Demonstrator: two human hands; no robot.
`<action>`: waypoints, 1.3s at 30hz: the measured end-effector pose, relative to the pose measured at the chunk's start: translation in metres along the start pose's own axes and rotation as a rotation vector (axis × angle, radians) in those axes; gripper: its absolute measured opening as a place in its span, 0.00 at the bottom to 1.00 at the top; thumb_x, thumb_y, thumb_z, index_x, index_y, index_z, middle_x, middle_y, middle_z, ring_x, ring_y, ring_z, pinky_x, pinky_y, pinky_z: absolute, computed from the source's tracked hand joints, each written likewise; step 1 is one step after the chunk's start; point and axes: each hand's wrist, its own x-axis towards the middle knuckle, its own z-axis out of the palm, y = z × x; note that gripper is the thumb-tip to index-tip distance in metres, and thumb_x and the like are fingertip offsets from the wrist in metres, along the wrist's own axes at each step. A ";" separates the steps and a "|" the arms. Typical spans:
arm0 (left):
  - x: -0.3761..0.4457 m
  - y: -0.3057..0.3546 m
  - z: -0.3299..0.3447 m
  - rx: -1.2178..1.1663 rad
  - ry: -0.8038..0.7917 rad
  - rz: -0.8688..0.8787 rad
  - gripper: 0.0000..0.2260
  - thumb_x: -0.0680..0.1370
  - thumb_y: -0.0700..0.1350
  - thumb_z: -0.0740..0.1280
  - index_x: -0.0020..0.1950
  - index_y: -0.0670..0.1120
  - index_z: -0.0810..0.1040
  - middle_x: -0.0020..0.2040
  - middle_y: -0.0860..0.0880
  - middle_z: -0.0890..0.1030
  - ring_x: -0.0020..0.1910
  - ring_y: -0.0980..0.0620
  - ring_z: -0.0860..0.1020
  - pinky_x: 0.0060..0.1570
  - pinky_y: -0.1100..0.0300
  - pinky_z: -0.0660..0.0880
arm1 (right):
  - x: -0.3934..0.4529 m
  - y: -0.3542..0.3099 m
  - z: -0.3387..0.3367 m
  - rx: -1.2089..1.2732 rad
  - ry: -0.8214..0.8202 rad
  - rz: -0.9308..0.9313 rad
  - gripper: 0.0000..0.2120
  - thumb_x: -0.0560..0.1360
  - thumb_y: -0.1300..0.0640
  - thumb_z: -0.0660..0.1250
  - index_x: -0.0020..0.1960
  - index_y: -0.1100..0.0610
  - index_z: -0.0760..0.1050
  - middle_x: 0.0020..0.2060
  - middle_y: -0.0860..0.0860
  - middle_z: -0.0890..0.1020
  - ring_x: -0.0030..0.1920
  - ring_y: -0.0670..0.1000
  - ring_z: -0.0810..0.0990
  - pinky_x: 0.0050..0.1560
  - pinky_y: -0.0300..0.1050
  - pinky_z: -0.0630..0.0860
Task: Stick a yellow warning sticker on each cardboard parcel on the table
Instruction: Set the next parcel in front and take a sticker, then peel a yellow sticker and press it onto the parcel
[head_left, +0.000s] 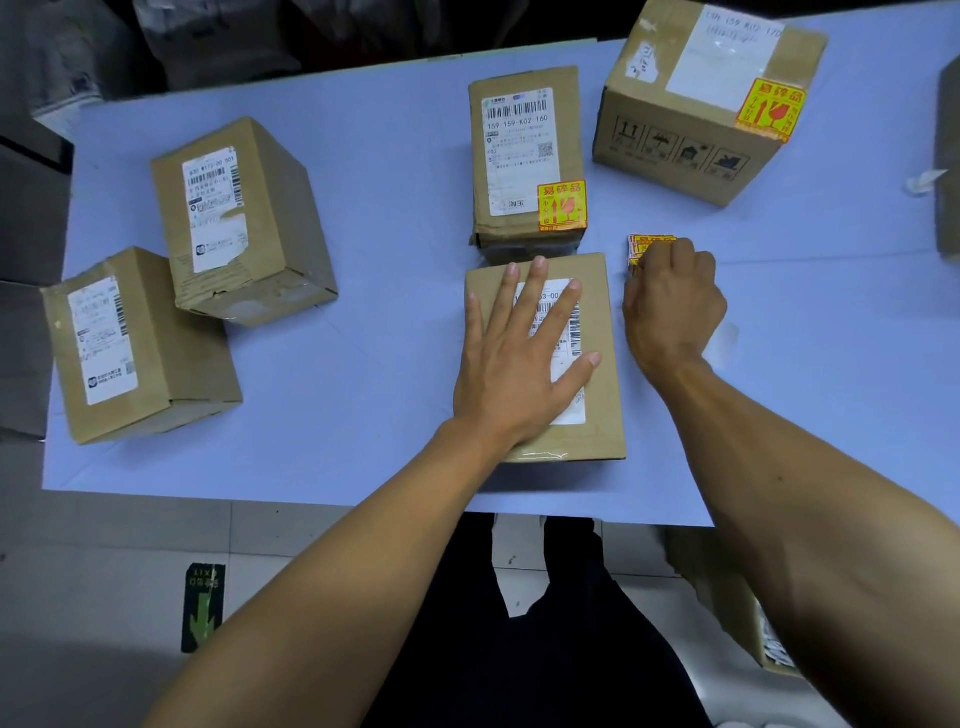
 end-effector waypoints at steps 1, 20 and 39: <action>0.000 0.000 0.000 -0.002 0.001 0.001 0.32 0.79 0.67 0.50 0.81 0.57 0.54 0.83 0.49 0.48 0.81 0.48 0.43 0.77 0.40 0.41 | -0.001 0.000 0.000 0.007 -0.002 0.002 0.10 0.80 0.62 0.58 0.57 0.66 0.74 0.55 0.64 0.77 0.54 0.66 0.74 0.37 0.50 0.62; -0.002 -0.001 -0.004 -0.013 -0.028 0.011 0.32 0.78 0.67 0.47 0.81 0.57 0.53 0.83 0.49 0.47 0.81 0.48 0.42 0.77 0.41 0.39 | -0.013 -0.003 -0.010 0.173 -0.028 0.077 0.05 0.75 0.64 0.68 0.50 0.64 0.79 0.50 0.62 0.79 0.54 0.66 0.74 0.37 0.50 0.64; -0.008 0.035 -0.065 -1.116 -0.045 -0.367 0.04 0.79 0.44 0.69 0.51 0.45 0.82 0.47 0.49 0.83 0.43 0.54 0.81 0.48 0.58 0.79 | -0.087 -0.017 -0.113 1.651 -0.218 0.538 0.05 0.77 0.61 0.71 0.43 0.55 0.83 0.38 0.49 0.84 0.40 0.49 0.81 0.43 0.42 0.81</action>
